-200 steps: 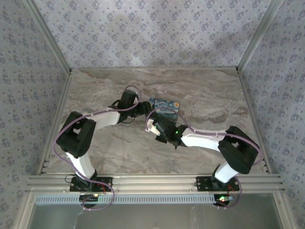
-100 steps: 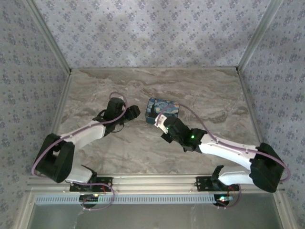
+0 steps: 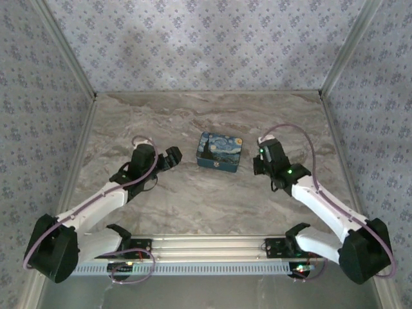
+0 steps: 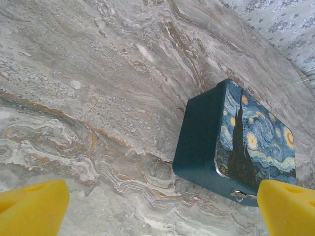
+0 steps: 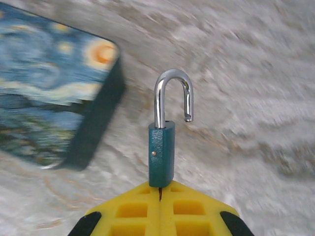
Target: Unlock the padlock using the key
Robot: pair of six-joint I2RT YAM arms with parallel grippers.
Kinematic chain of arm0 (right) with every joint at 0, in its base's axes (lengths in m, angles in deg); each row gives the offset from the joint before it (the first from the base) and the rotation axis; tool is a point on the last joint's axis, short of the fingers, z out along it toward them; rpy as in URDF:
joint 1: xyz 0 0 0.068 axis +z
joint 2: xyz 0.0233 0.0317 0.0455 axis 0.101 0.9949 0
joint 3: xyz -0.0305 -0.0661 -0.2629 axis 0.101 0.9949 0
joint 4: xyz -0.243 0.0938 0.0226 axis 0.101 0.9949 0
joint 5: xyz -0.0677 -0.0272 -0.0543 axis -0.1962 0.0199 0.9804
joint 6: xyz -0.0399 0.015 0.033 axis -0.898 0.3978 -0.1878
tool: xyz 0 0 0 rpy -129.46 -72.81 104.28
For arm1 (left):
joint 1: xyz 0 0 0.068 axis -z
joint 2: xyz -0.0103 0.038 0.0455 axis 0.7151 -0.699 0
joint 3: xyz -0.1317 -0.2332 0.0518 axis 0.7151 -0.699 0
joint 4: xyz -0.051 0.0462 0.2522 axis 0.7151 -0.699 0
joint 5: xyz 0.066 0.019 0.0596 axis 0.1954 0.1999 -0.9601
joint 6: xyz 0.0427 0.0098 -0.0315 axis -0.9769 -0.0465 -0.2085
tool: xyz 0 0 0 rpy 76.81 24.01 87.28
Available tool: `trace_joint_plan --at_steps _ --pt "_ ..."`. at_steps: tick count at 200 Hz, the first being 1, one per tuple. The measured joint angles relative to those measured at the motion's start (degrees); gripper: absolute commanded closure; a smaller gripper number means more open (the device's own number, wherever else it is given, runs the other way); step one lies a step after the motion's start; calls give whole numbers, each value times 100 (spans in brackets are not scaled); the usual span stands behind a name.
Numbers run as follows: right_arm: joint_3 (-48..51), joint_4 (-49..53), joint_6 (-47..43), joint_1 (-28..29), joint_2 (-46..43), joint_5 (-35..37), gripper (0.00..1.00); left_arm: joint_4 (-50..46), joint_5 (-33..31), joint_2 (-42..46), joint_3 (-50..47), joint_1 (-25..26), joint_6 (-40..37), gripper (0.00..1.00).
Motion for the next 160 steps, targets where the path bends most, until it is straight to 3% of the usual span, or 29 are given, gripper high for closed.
trace_joint_plan --at_steps 27,56,160 --pt "-94 260 437 -726 619 -164 100 -46 -109 26 -20 74 7 2" --pt "-221 343 697 -1073 1078 -236 100 -59 -157 26 -87 157 52 2" --pt "-988 -2 1099 -1589 2756 -509 100 -85 -247 15 -116 280 151 2"
